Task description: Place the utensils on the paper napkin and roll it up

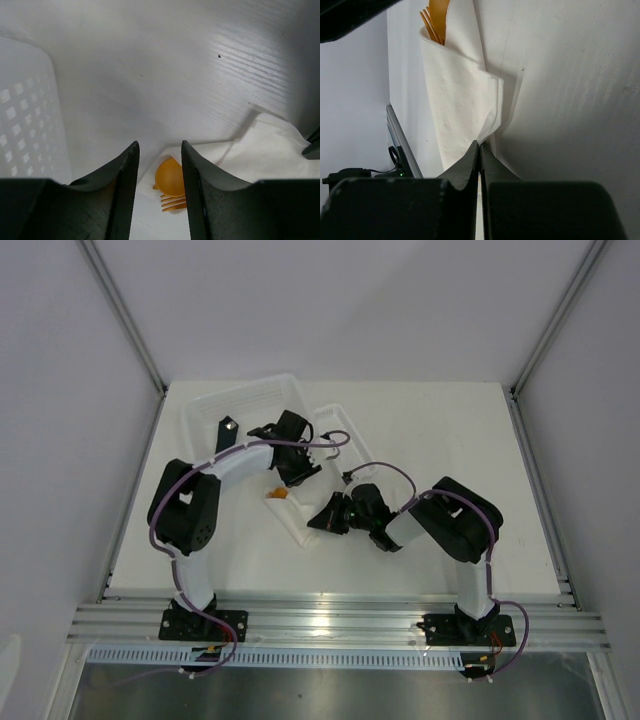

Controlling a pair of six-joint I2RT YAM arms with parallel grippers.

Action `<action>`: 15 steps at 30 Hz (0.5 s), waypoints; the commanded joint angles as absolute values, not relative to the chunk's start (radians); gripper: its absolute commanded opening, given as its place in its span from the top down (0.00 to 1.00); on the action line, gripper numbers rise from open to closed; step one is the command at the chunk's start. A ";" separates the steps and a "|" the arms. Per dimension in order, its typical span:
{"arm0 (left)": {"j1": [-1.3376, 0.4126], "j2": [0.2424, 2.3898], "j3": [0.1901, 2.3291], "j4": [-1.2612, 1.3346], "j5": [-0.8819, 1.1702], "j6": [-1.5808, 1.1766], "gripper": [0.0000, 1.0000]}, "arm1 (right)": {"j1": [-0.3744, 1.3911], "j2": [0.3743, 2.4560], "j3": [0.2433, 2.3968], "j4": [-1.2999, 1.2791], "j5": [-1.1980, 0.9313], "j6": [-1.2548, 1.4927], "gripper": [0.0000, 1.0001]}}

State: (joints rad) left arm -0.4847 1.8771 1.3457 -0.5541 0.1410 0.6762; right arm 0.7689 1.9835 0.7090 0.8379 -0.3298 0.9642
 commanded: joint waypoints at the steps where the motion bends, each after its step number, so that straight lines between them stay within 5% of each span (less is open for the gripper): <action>1: -0.468 1.911 1.427 -0.698 0.219 0.611 0.57 | 0.775 1.959 0.695 0.775 -0.302 0.927 1.00; 5: -0.459 1.879 1.399 -0.738 0.258 0.612 0.50 | 0.779 1.957 0.701 0.784 -0.290 0.931 1.00; 15: -0.445 1.962 1.453 -0.808 0.261 0.600 0.49 | 0.788 1.937 0.709 0.764 -0.275 0.904 1.00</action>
State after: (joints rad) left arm -0.4572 1.9415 1.3956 -0.7811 0.2222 0.6167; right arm 0.7780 1.9686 0.7090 0.8158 -0.3061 0.9421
